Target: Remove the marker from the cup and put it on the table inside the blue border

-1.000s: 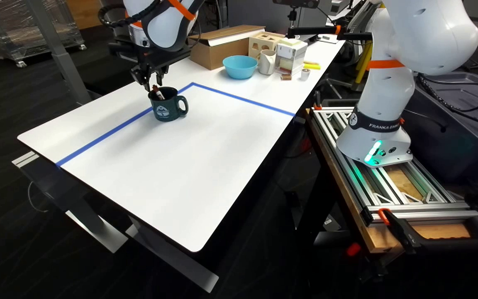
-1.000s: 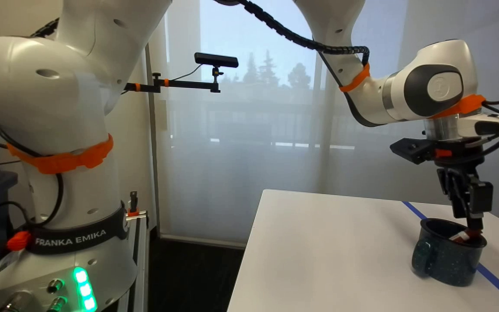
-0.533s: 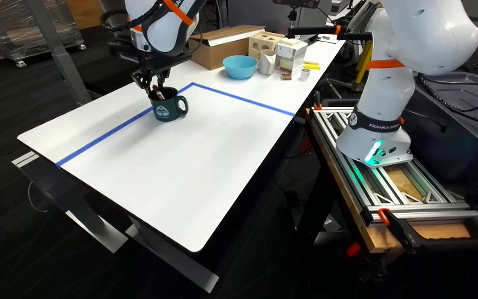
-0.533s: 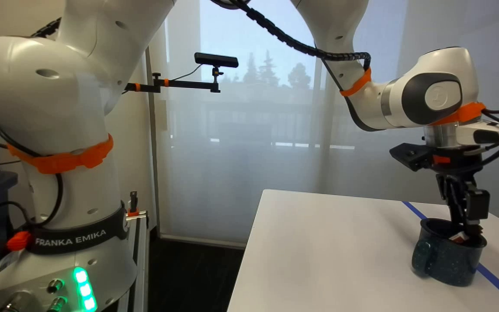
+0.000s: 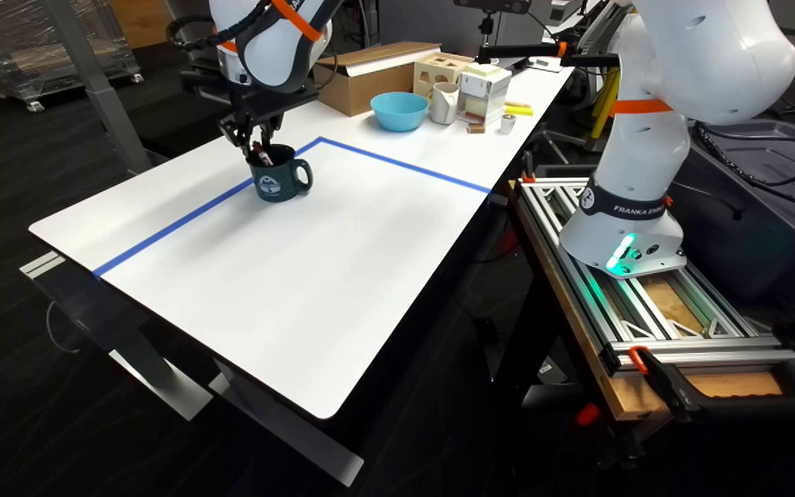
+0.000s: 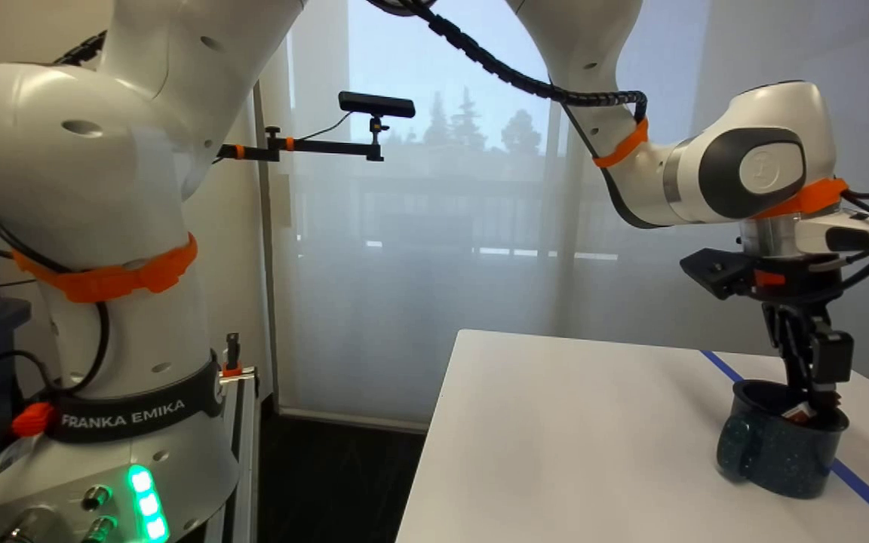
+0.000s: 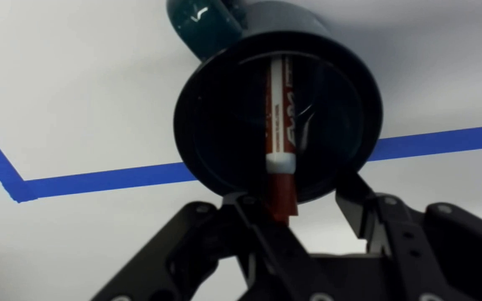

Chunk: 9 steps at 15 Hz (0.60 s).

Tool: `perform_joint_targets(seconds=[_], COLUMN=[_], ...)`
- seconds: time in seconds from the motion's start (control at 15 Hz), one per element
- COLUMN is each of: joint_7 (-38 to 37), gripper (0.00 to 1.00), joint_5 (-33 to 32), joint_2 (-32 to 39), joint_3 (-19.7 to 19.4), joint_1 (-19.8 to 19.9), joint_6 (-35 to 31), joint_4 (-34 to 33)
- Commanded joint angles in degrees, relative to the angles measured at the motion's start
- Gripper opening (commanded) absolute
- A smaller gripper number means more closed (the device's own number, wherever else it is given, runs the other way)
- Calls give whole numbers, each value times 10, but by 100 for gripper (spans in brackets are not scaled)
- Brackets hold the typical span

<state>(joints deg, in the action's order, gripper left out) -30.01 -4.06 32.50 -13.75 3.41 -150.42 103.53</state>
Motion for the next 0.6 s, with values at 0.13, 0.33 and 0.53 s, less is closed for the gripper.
perform_joint_targets(seconds=[0.13,0.33,0.53], joint_7=[17,18,23], gripper=[50,47,50], joint_5=[31,39,48], joint_2=[3,2,1], joint_3=[-1,0,3], joint_1=[9,13,17], joint_6=[-21,-29,-33], joint_4=[12,17,20])
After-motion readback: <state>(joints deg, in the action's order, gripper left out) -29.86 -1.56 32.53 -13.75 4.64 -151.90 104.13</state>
